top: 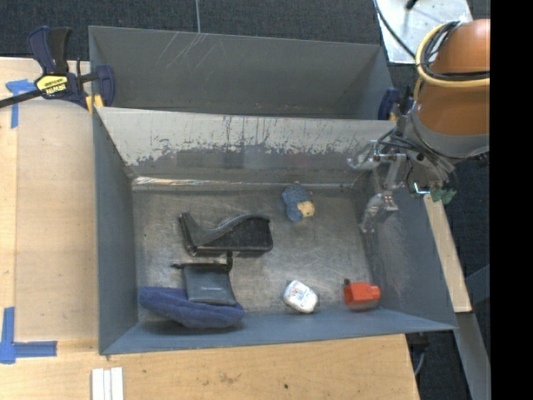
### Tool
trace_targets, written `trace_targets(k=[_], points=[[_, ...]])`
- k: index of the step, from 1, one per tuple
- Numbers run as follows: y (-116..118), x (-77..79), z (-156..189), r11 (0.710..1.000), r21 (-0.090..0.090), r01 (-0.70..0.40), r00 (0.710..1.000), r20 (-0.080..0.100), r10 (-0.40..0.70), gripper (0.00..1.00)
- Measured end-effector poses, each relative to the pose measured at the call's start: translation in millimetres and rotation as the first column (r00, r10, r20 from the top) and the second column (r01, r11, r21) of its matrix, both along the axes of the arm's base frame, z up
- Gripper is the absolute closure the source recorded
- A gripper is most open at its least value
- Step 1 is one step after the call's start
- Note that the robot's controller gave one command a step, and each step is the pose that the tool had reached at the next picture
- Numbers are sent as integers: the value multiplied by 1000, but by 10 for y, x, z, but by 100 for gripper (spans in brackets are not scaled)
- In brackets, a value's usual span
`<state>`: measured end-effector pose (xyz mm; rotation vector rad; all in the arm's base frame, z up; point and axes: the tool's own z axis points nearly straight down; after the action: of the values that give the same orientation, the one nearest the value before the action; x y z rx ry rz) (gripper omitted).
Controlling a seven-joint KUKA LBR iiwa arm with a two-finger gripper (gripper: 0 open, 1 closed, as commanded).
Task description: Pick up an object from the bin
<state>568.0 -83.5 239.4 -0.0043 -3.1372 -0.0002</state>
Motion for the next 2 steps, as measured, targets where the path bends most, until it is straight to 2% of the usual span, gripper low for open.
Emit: trace_targets(k=[1,2], points=[[491,409,-1058,1000,2,-7,1000,1,7,0],[248,496,-1657,985,-1,-174,985,12,174,0]])
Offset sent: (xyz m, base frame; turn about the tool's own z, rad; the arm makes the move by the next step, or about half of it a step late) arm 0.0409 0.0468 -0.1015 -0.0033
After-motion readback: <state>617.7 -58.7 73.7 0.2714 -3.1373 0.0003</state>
